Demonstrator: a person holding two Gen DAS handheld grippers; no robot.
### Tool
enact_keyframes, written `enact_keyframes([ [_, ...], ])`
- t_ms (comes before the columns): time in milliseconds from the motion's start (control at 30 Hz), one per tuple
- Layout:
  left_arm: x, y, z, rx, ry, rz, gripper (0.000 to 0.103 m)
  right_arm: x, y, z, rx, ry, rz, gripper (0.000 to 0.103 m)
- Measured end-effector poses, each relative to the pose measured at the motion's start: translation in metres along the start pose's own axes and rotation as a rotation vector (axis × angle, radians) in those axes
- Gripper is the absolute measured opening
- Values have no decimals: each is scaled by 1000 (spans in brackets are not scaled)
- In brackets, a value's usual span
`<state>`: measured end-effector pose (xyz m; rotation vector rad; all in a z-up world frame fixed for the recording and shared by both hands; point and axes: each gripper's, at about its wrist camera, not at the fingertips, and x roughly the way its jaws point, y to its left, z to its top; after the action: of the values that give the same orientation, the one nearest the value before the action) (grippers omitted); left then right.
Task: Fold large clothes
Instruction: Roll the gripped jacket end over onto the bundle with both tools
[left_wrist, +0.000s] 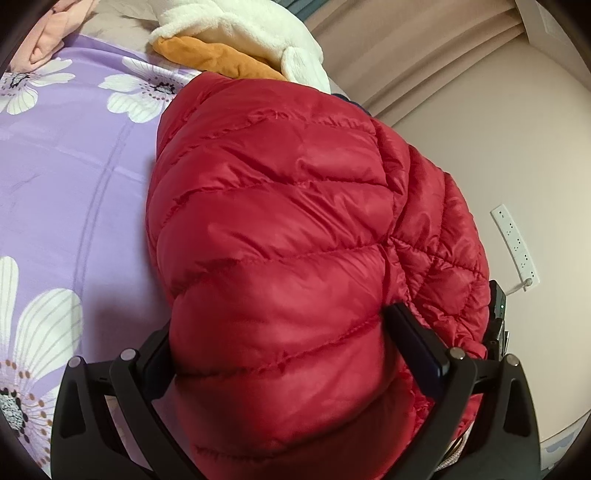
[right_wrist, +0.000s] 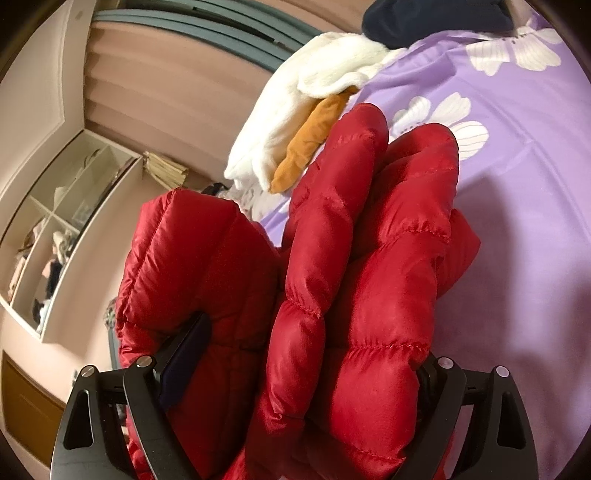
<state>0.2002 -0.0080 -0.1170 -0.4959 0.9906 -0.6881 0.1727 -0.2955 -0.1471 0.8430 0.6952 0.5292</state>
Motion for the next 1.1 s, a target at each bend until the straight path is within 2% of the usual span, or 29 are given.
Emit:
enact_keyframes([
  [400,-37,23,15,-32,-58,45,101,48,27,6,-37,51,64,92],
  [700,-56,47,14,-65,-80,70,101,76,27,8,-37,80,78,92],
  [900,-47,60,10,-96,-60,115,101,87,10,12,-2,99,-3,92],
  [1100,-39,61,3,-76,-25,181,103,79,-18,4,71,126,-100,92],
])
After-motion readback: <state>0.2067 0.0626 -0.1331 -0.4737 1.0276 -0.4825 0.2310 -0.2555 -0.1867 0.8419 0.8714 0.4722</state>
